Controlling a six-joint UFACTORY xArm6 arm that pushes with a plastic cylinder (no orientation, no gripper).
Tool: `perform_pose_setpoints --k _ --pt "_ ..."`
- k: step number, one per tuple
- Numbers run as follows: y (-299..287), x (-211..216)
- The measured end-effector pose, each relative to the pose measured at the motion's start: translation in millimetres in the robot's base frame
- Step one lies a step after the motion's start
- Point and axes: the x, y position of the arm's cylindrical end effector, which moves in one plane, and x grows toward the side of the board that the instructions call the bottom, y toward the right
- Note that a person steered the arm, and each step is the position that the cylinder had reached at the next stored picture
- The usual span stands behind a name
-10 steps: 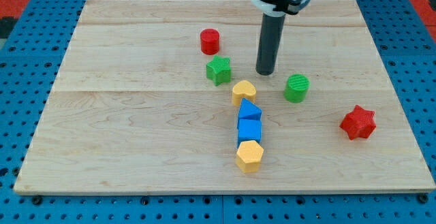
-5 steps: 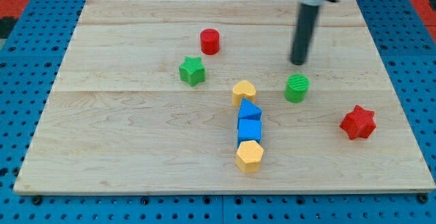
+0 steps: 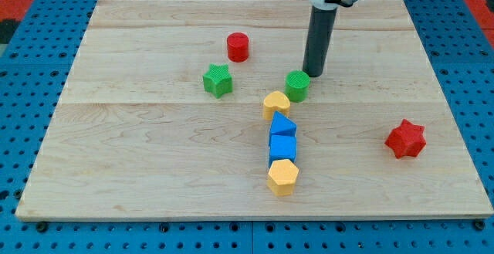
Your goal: Slide the green circle below the red circle
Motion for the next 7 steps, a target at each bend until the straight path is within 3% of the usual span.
perform_pose_setpoints --k 1,2,5,7 --pt "36.3 47.7" --pt "-6.7 81.2" --pt "-61.4 -70.1" --pt "3.1 -31.7"
